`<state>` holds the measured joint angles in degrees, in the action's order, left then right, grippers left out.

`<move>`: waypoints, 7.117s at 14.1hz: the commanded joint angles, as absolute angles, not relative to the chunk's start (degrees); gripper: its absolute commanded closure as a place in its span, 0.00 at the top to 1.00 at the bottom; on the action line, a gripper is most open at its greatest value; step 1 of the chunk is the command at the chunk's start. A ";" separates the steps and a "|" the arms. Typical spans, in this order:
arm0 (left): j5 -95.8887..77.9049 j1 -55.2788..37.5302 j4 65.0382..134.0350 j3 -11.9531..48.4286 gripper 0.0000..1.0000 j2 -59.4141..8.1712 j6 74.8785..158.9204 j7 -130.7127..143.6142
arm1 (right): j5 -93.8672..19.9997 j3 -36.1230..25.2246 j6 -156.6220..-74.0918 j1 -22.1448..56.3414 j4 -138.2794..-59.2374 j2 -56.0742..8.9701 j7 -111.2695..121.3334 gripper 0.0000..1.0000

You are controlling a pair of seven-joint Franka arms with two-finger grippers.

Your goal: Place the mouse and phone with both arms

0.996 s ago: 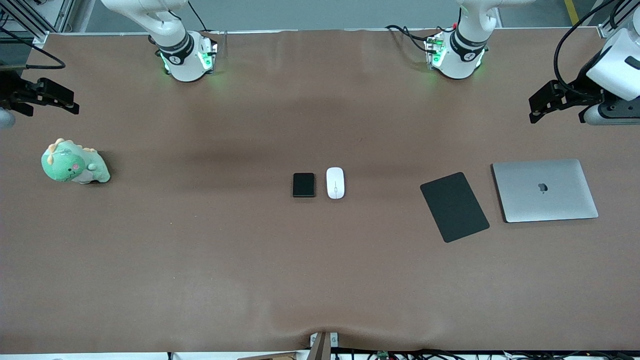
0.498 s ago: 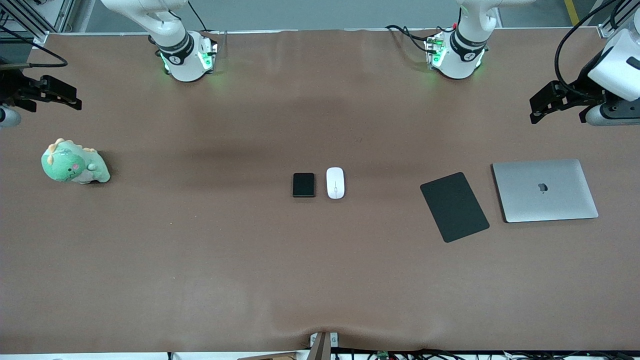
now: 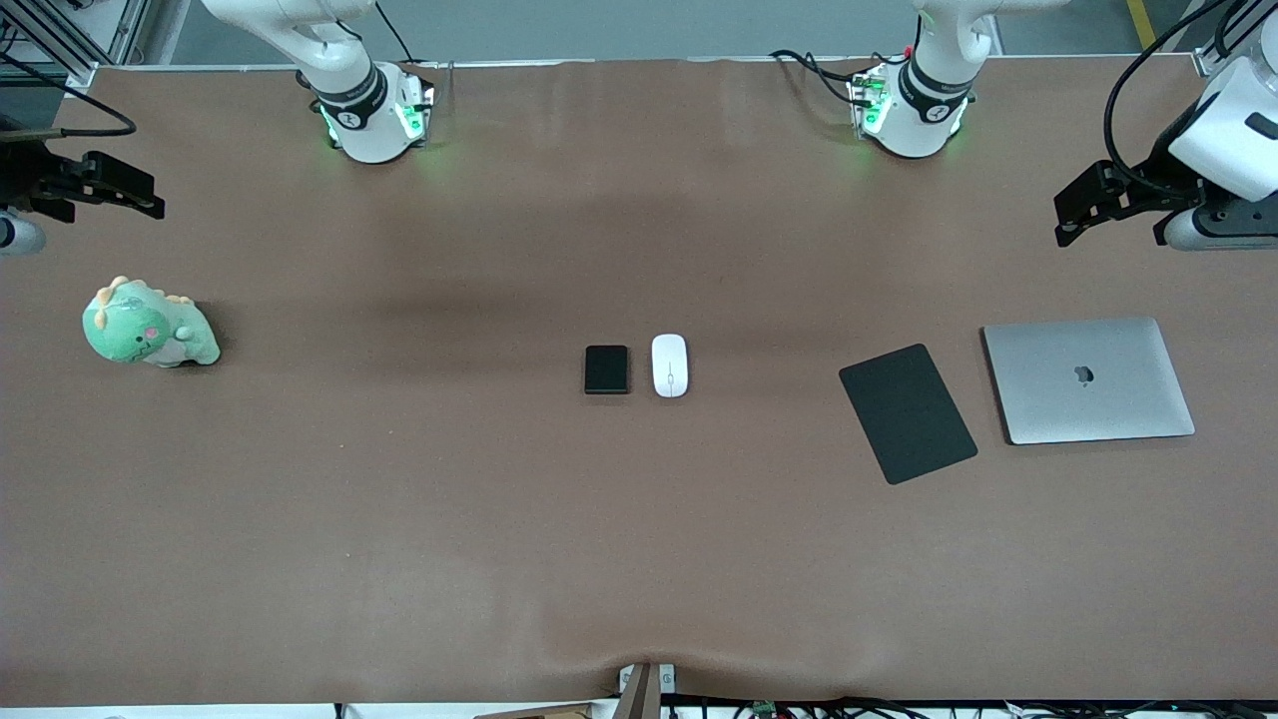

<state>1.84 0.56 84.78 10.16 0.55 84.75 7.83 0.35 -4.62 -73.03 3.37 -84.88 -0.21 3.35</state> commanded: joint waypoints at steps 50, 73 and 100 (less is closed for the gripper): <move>5.97 -34.36 81.30 13.27 1.00 -36.20 112.59 53.88 | -0.80 -4.66 -78.04 2.46 -83.06 -8.52 12.98 1.00; 9.67 -35.68 83.14 12.66 1.00 -47.98 124.97 54.41 | -8.00 -4.48 -83.66 10.18 -87.53 -15.29 -0.32 1.00; 13.80 -19.00 87.00 12.83 0.00 -33.32 110.21 36.57 | -11.07 -4.39 -101.50 25.21 -95.45 -18.89 -19.95 1.00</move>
<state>12.39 -21.51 83.03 12.40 -35.76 110.43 37.16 -10.06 -4.11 -99.96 23.59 -95.63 -17.43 -18.79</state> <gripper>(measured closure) 0.379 0.000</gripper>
